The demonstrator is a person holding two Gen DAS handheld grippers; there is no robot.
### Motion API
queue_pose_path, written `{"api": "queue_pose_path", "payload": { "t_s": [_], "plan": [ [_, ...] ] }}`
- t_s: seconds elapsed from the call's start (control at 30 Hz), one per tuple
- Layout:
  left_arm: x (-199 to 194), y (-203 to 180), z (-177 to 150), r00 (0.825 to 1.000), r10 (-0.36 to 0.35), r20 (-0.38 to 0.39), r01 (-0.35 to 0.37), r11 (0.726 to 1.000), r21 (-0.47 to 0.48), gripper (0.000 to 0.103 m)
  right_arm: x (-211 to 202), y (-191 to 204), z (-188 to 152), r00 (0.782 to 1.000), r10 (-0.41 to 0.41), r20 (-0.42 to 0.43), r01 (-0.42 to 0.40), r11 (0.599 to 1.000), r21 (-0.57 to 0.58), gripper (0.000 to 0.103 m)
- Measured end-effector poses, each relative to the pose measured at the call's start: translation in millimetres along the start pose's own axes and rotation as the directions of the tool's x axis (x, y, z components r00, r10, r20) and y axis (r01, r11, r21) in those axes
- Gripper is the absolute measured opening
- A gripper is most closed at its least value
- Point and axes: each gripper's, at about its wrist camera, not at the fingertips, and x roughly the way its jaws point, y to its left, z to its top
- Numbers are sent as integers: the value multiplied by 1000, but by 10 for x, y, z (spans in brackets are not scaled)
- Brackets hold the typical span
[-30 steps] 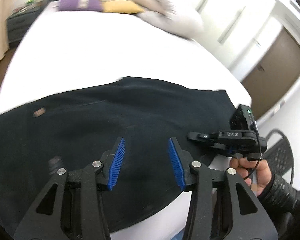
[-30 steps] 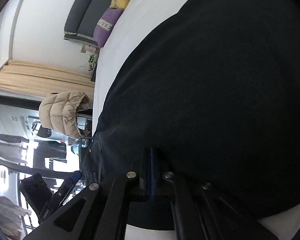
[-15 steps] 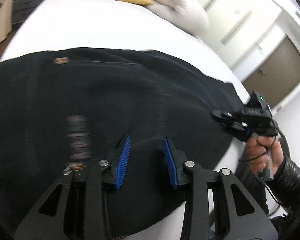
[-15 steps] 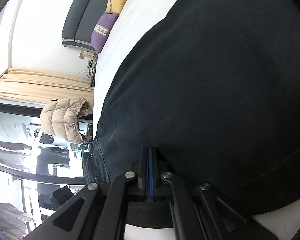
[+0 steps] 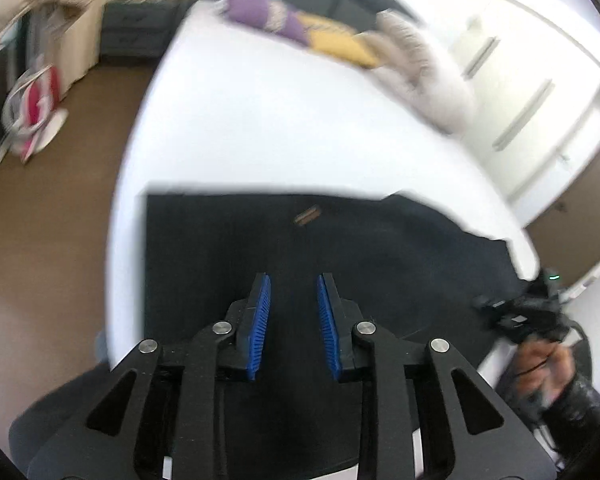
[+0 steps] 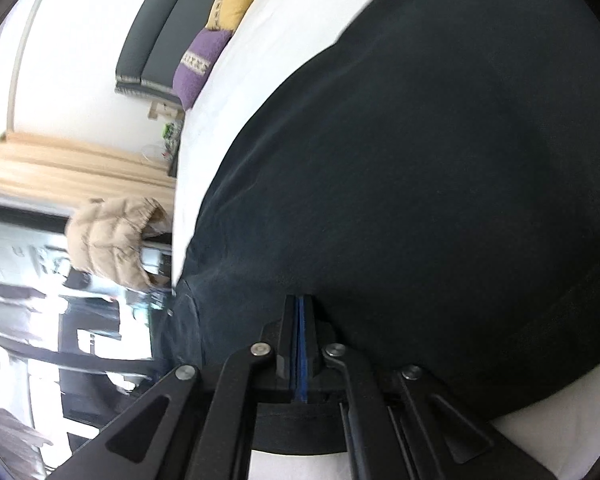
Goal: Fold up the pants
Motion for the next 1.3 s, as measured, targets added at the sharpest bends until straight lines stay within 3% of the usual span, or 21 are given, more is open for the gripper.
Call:
{"api": "queue_pose_path", "payload": {
  "t_s": [0.1,0.17,0.23,0.27,0.33,0.4,0.5,0.6,0.7,0.8,0.87,1.03,1.1,1.17,1.3],
  "plan": [
    [309,-402,169,998,-25,-62,32,994,106,24,15,29,-26,1000,-9,-3,9,1000,-18,0],
    [697,-526,219,991,11,-135,9,989,150,24,5,-12,-29,1000,13,-7,-13,1000,-2,0],
    [1044,-450,231,978,64,-197,-40,991,124,24,-12,-57,-32,999,35,-12,-35,999,9,0],
    [1130,-285,272,977,52,-206,-38,997,70,24,-34,-70,-35,999,37,-13,-37,999,15,0],
    [1141,-86,347,977,19,-213,-18,1000,5,13,-78,-47,-44,1000,13,-15,-12,1000,10,0],
    [1134,-36,386,973,34,-228,-27,999,36,12,-128,68,-44,1000,-27,-16,27,1000,-4,6],
    [1107,27,395,968,59,-244,-43,997,71,12,-33,415,19,999,3,-45,-7,997,-71,6],
    [1148,-187,409,959,134,-249,-101,985,141,12,297,834,79,991,52,-127,-71,986,-149,8],
    [1250,-374,372,941,232,-246,-170,954,249,12,796,1029,154,976,57,-209,-91,983,-158,9],
    [1339,-470,333,940,229,-252,-172,958,228,12,1257,1051,273,962,75,-262,-107,988,-110,8],
    [1367,-405,317,945,205,-253,-157,968,197,12,1497,980,379,955,103,-278,-123,991,-55,2],
    [1412,-416,300,944,220,-247,-168,962,215,12,1658,716,730,944,229,-236,-205,971,121,0],
    [1361,-401,278,942,231,-242,-177,958,225,12,1526,646,896,962,222,-156,-207,972,108,0],
    [1358,-394,265,944,231,-237,-178,958,225,12,1338,411,1053,973,218,-73,-203,964,173,0],
    [1409,-440,265,948,219,-231,-170,962,212,12,752,-83,1194,977,194,92,-211,948,240,0]
  ]
}}
